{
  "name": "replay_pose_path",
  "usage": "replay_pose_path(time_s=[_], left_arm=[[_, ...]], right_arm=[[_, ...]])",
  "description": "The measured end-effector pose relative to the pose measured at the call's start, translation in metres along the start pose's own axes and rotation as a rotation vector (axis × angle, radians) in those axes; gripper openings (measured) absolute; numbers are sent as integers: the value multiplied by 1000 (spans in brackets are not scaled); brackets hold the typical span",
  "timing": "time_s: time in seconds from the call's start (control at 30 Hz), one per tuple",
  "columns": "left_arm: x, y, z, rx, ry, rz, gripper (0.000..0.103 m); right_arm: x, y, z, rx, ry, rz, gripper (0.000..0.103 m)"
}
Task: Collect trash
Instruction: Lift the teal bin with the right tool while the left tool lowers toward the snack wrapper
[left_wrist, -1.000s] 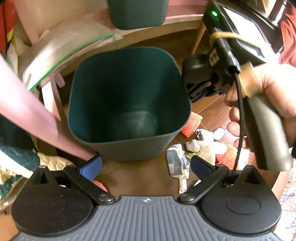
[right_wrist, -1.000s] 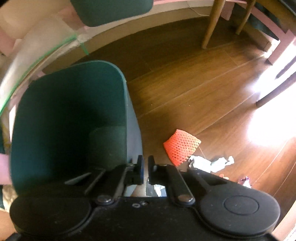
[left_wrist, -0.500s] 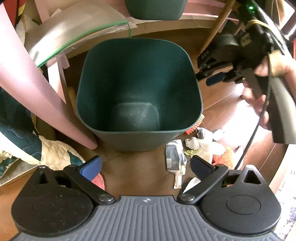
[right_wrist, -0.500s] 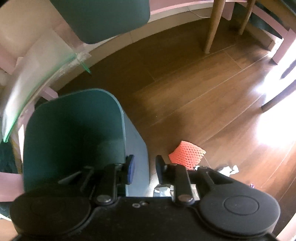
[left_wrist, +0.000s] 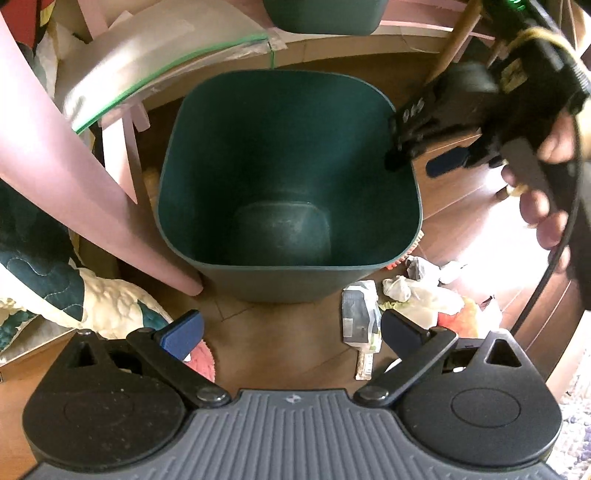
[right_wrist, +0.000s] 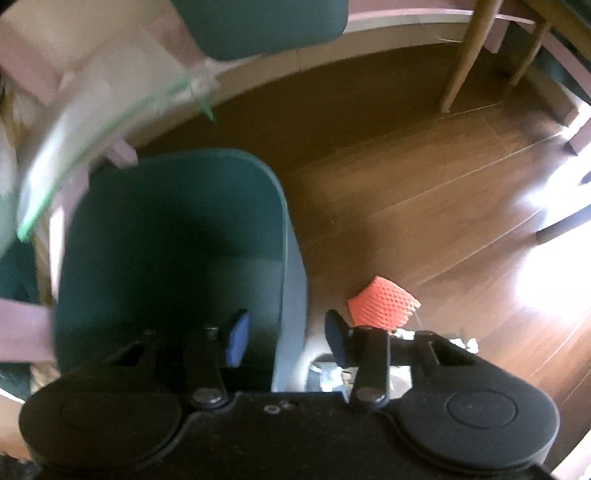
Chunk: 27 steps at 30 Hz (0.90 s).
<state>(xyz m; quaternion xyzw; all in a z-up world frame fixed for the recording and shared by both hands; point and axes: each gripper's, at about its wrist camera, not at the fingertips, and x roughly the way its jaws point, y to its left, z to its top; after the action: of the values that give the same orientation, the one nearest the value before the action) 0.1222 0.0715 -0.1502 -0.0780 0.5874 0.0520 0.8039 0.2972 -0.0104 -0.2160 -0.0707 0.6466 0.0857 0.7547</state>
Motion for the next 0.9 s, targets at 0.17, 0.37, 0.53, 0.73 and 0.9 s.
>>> replay_pose_path(time_s=[0.17, 0.37, 0.53, 0.73, 0.9], left_arm=[[7, -6, -1, 22, 8, 25, 103], [14, -10, 0, 18, 16, 50, 103], [20, -12, -2, 32, 17, 76, 103], [29, -5, -2, 26, 34, 117, 103], [36, -5, 2, 18, 54, 127, 103]], right_arm=[[19, 4, 1, -11, 25, -8, 15], [30, 15, -3, -60, 34, -18, 7], [31, 20, -6, -83, 15, -36, 7], [38, 42, -15, -174, -15, -159, 4], [33, 32, -8, -133, -11, -137, 3]])
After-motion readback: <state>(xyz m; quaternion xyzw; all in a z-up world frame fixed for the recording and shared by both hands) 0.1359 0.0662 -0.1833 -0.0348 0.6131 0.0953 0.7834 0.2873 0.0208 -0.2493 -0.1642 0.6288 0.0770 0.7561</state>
